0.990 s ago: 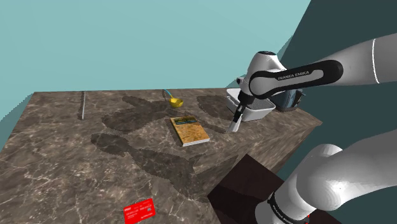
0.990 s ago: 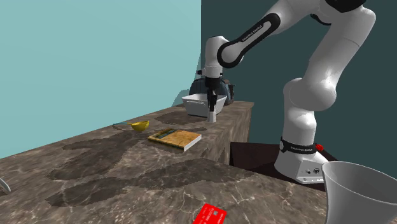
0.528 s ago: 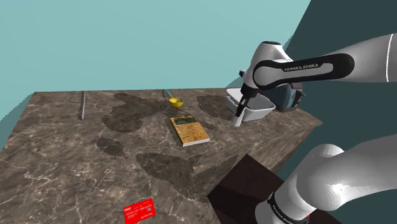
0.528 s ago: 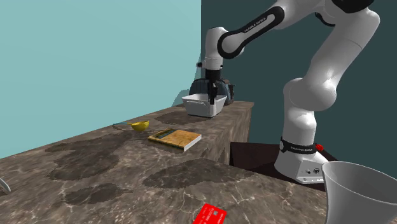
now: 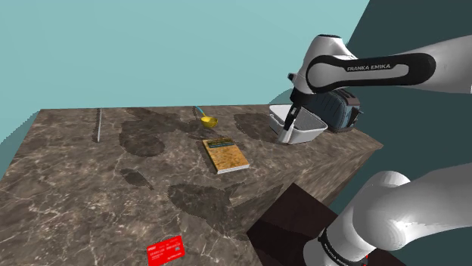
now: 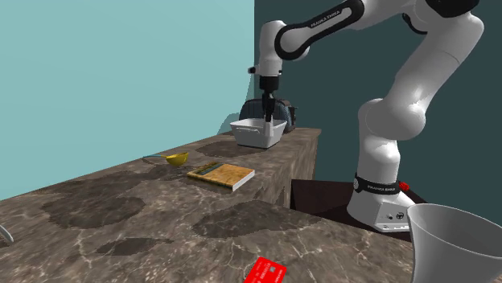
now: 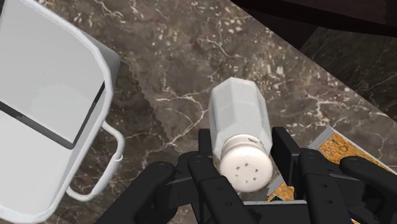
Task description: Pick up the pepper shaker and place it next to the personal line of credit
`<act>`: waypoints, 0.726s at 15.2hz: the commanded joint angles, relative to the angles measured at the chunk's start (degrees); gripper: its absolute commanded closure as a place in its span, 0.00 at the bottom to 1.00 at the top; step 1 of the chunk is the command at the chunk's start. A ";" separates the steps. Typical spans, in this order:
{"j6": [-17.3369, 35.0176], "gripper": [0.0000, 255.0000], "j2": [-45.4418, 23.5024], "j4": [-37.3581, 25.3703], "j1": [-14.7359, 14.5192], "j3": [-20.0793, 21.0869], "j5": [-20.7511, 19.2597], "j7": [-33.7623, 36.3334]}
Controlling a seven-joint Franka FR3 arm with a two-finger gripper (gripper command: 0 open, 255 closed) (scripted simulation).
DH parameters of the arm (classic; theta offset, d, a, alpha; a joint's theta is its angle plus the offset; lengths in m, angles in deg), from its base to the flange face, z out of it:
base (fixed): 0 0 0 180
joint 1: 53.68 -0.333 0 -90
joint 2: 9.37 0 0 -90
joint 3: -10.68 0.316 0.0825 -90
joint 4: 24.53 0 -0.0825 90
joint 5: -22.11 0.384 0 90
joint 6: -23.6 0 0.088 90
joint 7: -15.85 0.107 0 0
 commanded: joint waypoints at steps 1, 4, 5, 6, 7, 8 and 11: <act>-1.77 1.00 0.67 -1.10 0.00 0.23 0.14 -0.18; -4.21 1.00 1.16 -3.05 -0.10 0.58 0.45 -0.38; -5.01 1.00 1.29 -3.72 -0.14 0.69 0.55 -0.45; -5.81 1.00 1.41 -4.41 -0.18 0.80 0.65 -0.52; -6.60 1.00 1.51 -5.10 -0.21 0.91 0.75 -0.59; -7.39 1.00 1.60 -5.80 -0.25 1.01 0.85 -0.66; -9.72 1.00 1.78 -7.96 -0.36 1.32 1.13 -0.87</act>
